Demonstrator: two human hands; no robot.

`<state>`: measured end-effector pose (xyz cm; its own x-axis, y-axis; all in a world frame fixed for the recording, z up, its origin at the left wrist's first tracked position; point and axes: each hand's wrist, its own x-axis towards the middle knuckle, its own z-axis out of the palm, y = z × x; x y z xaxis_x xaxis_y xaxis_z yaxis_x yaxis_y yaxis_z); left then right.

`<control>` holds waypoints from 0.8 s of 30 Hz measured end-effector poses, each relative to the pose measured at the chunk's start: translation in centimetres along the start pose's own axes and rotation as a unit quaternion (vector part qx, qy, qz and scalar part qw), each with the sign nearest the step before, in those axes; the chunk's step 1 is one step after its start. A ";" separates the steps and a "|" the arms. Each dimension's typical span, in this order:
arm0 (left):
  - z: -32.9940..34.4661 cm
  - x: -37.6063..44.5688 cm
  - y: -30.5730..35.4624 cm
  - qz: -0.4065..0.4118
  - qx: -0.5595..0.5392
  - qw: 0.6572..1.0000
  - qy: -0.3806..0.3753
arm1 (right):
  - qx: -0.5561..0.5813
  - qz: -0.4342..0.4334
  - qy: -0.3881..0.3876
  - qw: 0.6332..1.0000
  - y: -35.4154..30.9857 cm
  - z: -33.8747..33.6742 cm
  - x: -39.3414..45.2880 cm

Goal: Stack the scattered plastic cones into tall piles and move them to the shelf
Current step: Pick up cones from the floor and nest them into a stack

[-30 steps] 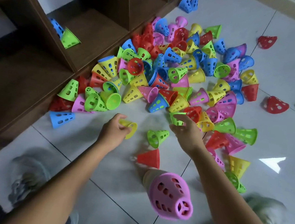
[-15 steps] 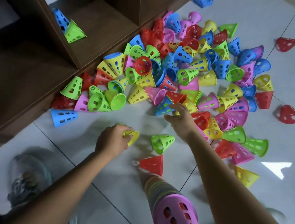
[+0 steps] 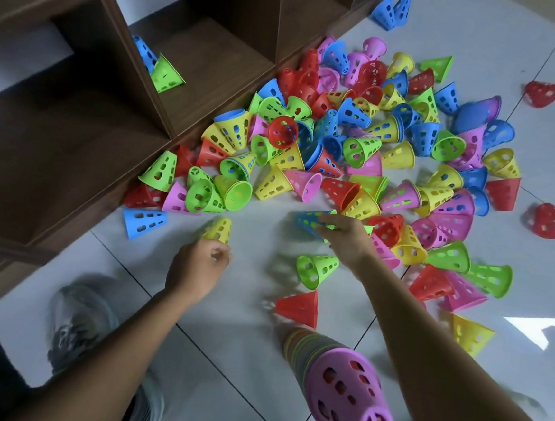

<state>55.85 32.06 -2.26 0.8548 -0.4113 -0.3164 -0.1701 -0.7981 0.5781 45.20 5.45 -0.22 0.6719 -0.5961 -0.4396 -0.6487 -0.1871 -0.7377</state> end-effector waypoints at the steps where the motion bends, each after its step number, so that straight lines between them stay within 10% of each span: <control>1: -0.1 -0.3 -0.4 -0.002 0.001 1.000 0.009 | 0.016 -0.002 0.005 1.000 -0.2 -0.3 -0.5; 14: -2.6 -3.6 1.1 0.013 -0.156 0.983 0.098 | 0.312 0.024 -0.049 0.948 -2.8 -5.9 -9.4; 24: -5.8 -5.9 8.0 -0.007 -0.474 0.880 -0.038 | 0.425 -0.044 -0.175 0.887 -7.3 -10.7 -16.3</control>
<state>52.28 30.71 8.57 0.8117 -0.4623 -0.3569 0.3563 -0.0922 0.9298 35.17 8.15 17.84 0.8729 -0.3013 -0.3838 -0.1848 0.5239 -0.8315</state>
